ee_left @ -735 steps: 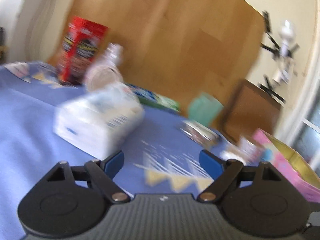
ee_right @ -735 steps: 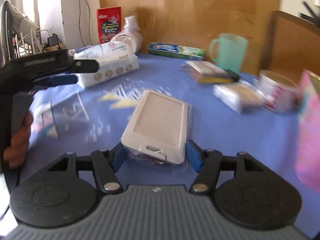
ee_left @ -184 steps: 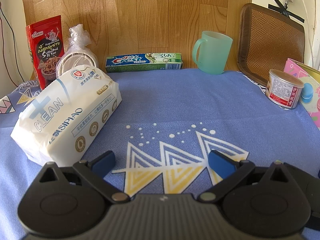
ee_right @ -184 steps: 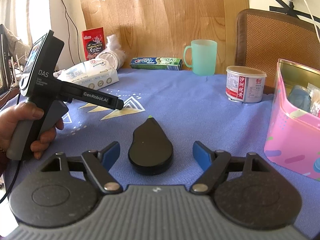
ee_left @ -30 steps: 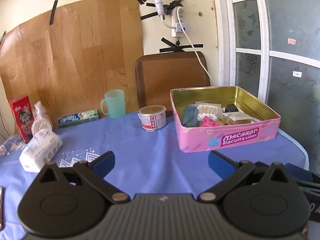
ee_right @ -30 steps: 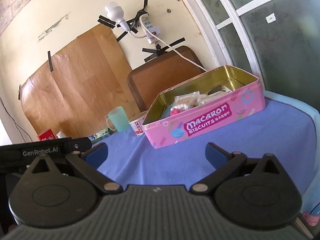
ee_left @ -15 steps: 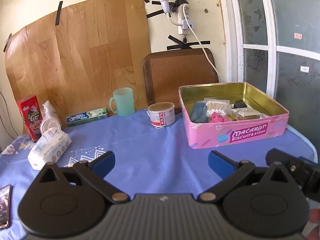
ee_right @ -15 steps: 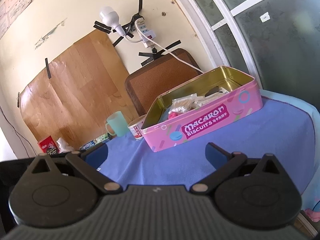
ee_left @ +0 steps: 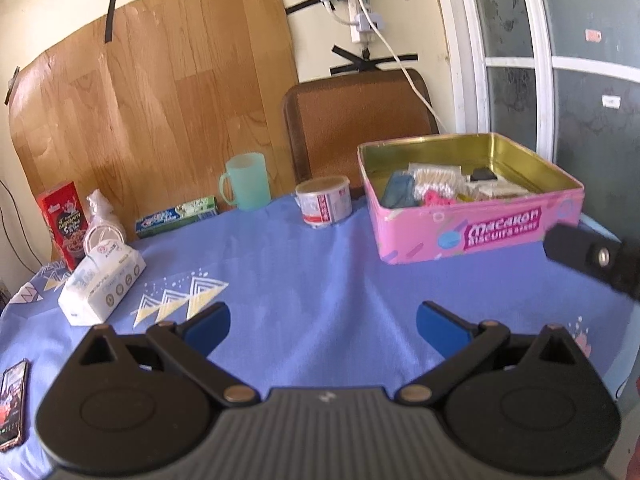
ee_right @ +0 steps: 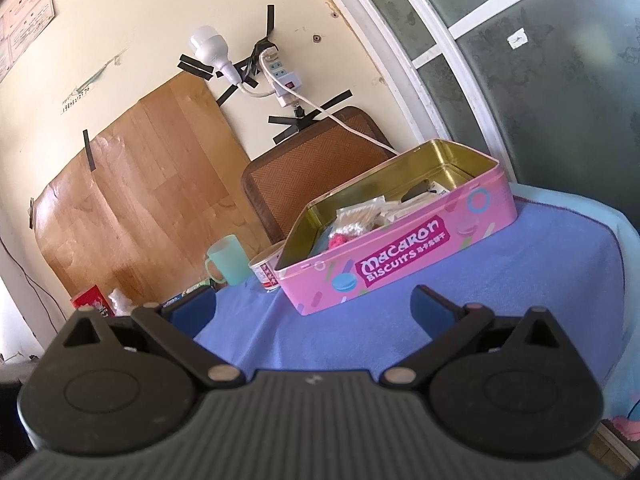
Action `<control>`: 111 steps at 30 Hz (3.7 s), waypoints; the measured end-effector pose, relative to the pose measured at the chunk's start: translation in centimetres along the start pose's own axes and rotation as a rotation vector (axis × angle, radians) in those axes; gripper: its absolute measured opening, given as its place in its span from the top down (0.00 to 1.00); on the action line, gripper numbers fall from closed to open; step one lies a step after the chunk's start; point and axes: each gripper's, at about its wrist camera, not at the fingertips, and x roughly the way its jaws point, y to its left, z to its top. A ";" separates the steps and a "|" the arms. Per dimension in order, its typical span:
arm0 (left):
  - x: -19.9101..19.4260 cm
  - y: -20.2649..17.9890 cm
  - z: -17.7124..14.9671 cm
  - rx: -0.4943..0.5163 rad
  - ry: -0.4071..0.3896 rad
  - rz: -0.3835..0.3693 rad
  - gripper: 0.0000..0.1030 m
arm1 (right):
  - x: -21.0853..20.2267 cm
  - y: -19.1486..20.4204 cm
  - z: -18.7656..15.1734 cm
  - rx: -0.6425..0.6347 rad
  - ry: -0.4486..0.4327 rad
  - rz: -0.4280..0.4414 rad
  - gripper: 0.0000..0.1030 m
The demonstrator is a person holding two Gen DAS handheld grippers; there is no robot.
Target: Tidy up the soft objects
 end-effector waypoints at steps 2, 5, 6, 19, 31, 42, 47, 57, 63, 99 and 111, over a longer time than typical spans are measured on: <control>0.0 0.0 -0.3 0.002 0.009 0.003 0.00 | 0.1 0.1 0.0 0.002 -0.002 0.004 0.00; -0.2 -0.1 -0.8 0.019 0.011 0.018 0.00 | 0.1 0.4 -0.1 -0.001 -0.006 0.010 0.00; -0.1 -0.1 -0.9 0.022 0.015 0.022 0.00 | 0.1 0.5 -0.2 -0.004 -0.003 0.012 0.00; 0.5 -0.1 -1.7 0.022 0.064 0.005 0.00 | 0.2 0.8 -0.4 -0.006 0.006 0.007 0.00; 1.2 0.0 -2.3 0.015 0.111 -0.009 0.00 | 0.2 0.9 -0.5 -0.006 0.011 0.005 0.00; 1.4 -0.2 -2.3 0.024 0.118 -0.011 0.00 | 0.2 0.9 -0.6 -0.005 0.011 0.005 0.00; 1.5 -0.3 -2.4 0.026 0.124 -0.012 0.00 | 0.2 0.9 -0.6 -0.008 0.011 0.005 0.00; 1.5 -0.6 -2.6 0.041 0.128 -0.018 0.00 | 0.2 0.9 -0.6 -0.006 0.009 0.004 0.00; 1.6 -0.6 -2.6 0.047 0.132 -0.021 0.00 | 0.3 0.9 -0.6 -0.007 0.010 0.004 0.00; 1.8 -1.1 -2.9 0.052 0.151 -0.030 0.00 | 0.2 0.9 -0.6 -0.006 0.010 0.002 0.00; 1.9 -1.2 -2.9 0.056 0.157 -0.037 0.00 | 0.2 0.9 -0.5 -0.006 0.009 0.002 0.00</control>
